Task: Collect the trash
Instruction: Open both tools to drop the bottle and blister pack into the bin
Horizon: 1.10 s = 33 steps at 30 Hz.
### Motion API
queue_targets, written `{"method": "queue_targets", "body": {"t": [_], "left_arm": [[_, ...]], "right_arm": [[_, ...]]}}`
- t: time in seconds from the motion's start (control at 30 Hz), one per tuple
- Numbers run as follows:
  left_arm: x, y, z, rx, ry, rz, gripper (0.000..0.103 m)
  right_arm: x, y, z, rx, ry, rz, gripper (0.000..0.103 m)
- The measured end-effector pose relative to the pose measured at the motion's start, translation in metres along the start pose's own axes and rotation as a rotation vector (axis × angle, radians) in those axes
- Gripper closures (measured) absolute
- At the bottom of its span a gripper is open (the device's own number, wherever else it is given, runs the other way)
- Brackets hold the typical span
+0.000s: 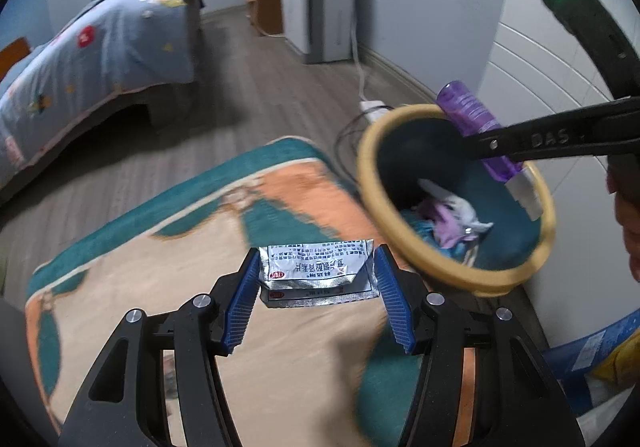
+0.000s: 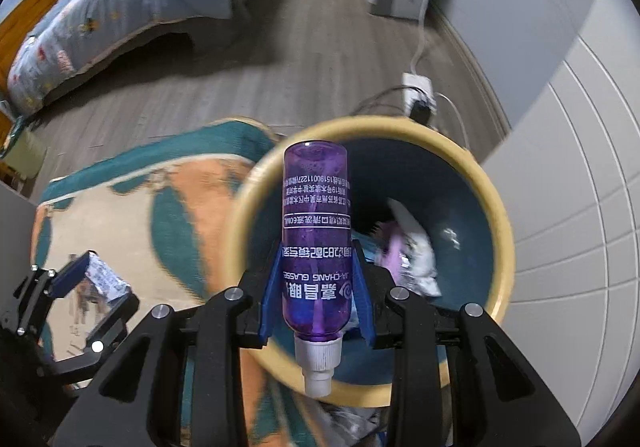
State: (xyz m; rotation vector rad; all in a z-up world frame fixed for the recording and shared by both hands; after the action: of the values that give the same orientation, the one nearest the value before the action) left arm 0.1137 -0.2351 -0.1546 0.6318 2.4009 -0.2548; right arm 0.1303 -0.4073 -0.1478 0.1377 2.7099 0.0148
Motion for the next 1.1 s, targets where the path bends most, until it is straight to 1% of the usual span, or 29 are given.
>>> {"method": "queue_targets", "body": {"t": [0.13,0.3,0.5,0.57,0.63,0.67,0.7,0.73,0.77,0.83,0.9,0.93,0.97,1.0,1.03,1.07,1.1], "left_arm": [[-0.006,-0.032,0.013,0.041,0.003,0.051,0.044],[-0.019,-0.070,0.031,0.091,0.002,0.121,0.044],[-0.030,-0.094,0.050,0.109,-0.013,0.180,0.044],[-0.029,-0.098,0.056,0.105,-0.014,0.204,0.044],[-0.028,-0.100,0.063,0.097,-0.007,0.225,0.043],[-0.027,-0.101,0.066,0.089,-0.003,0.229,0.042],[-0.026,-0.101,0.067,0.087,-0.001,0.228,0.040],[-0.025,-0.100,0.068,0.087,0.001,0.225,0.034],[-0.024,-0.099,0.068,0.088,0.001,0.223,0.031],[-0.023,-0.096,0.068,0.081,0.006,0.216,0.027],[-0.023,-0.092,0.064,0.066,0.011,0.202,0.023],[-0.023,-0.090,0.060,0.062,0.012,0.197,0.019],[-0.024,-0.088,0.054,0.057,0.011,0.190,0.013],[-0.024,-0.085,0.046,0.052,0.008,0.184,0.010],[-0.025,-0.083,0.036,0.047,0.001,0.183,0.009],[-0.026,-0.081,0.029,0.045,0.000,0.187,0.008],[-0.028,-0.079,0.019,0.035,0.000,0.195,0.007]], "right_arm": [[0.010,-0.032,0.018,0.007,0.043,0.054,0.071],[0.017,-0.060,0.033,0.011,0.066,0.122,0.071],[0.018,-0.081,0.043,0.002,0.035,0.184,0.071],[0.017,-0.082,0.044,-0.016,0.023,0.193,0.071],[0.015,-0.085,0.047,-0.028,0.006,0.214,0.060],[0.014,-0.085,0.048,-0.035,0.004,0.228,0.053],[0.012,-0.085,0.049,-0.040,-0.001,0.233,0.052],[0.011,-0.084,0.049,-0.039,-0.006,0.232,0.052],[0.009,-0.084,0.049,-0.033,-0.007,0.227,0.052],[0.009,-0.083,0.050,-0.025,-0.003,0.219,0.051],[0.011,-0.084,0.047,-0.025,0.002,0.221,0.047],[0.012,-0.086,0.043,-0.017,-0.001,0.224,0.046],[0.013,-0.087,0.037,-0.012,-0.007,0.228,0.042],[0.014,-0.089,0.029,-0.012,-0.012,0.231,0.039],[0.015,-0.091,0.021,-0.007,-0.014,0.231,0.038],[0.015,-0.091,0.013,0.002,-0.018,0.229,0.035],[0.016,-0.092,0.001,0.015,-0.026,0.227,0.026]]}}
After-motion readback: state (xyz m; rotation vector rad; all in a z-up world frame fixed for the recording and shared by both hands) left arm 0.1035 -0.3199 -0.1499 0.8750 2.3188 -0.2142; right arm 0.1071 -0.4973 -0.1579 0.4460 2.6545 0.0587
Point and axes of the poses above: each gripper's, at about its wrist camera, not at the fingertips, and z roughly the way its jaws point, y to its left, x to its underside, the point moved 5 cm from there along z, roughly the way its jaws point, and after that the axes turned 3 degrees about -z, right-handed, at the moved point
